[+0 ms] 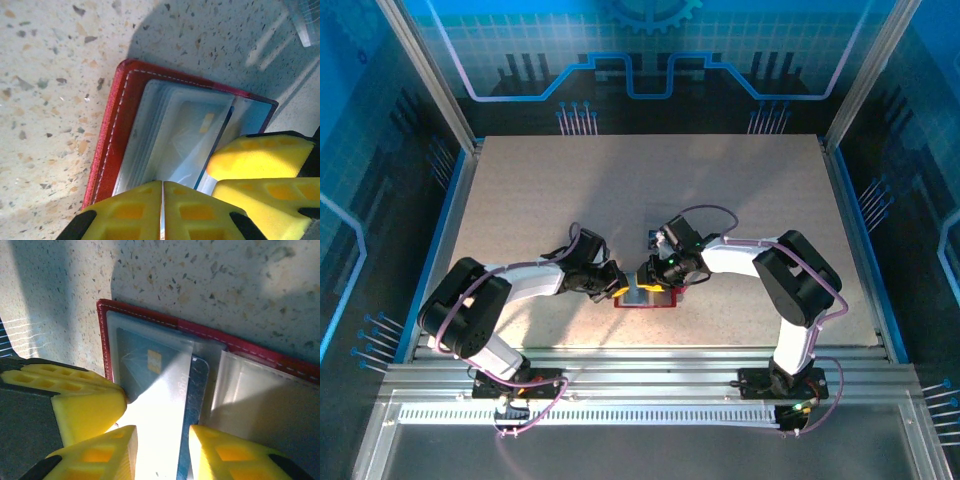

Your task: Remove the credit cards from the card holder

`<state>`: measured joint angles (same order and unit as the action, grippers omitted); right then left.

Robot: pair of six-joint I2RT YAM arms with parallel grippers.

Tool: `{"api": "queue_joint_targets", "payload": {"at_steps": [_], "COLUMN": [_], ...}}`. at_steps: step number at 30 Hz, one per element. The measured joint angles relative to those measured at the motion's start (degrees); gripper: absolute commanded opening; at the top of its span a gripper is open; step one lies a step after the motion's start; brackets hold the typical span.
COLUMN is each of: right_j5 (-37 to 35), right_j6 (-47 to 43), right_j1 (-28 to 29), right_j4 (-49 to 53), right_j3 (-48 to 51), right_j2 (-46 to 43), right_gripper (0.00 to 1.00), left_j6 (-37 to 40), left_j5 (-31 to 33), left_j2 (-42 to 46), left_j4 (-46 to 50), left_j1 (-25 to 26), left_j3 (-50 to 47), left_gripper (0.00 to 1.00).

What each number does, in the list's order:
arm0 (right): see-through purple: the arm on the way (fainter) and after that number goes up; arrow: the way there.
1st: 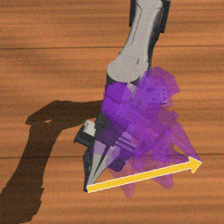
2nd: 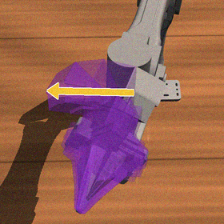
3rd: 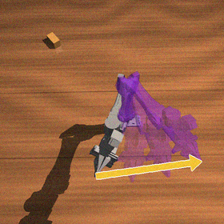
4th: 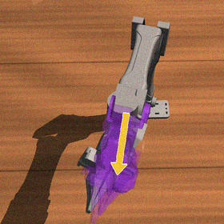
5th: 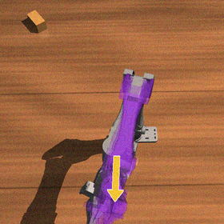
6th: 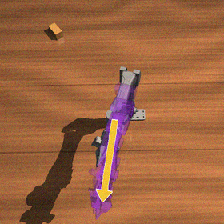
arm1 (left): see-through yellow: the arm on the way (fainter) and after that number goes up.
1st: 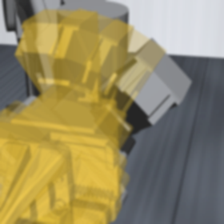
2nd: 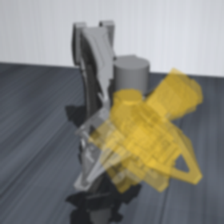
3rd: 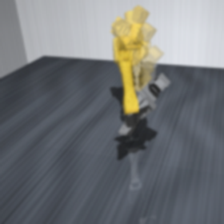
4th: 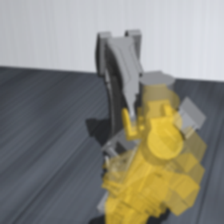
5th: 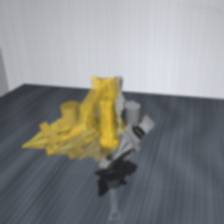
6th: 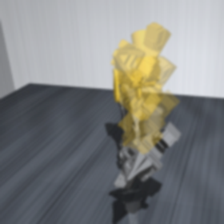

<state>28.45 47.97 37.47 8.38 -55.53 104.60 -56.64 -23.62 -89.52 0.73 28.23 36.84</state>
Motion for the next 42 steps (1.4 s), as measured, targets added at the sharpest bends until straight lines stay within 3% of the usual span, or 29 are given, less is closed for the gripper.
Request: {"api": "queue_joint_targets", "payload": {"at_steps": [27,42], "right_j5": [-2.8,-0.9], "right_j6": [-1.5,0.5], "right_j1": [-0.1,-1.9], "right_j4": [3.5,-2.4], "right_j3": [0.1,6.5], "right_j2": [-4.1,-5.1], "right_gripper": [0.34,0.29], "left_j6": [0.2,1.2], "left_j5": [0.4,0.4], "left_j2": [0.9,0.9], "left_j4": [0.6,1.2], "left_j1": [0.0,0.0], "left_j3": [0.0,0.2], "left_gripper": [0.11,0.08]}}
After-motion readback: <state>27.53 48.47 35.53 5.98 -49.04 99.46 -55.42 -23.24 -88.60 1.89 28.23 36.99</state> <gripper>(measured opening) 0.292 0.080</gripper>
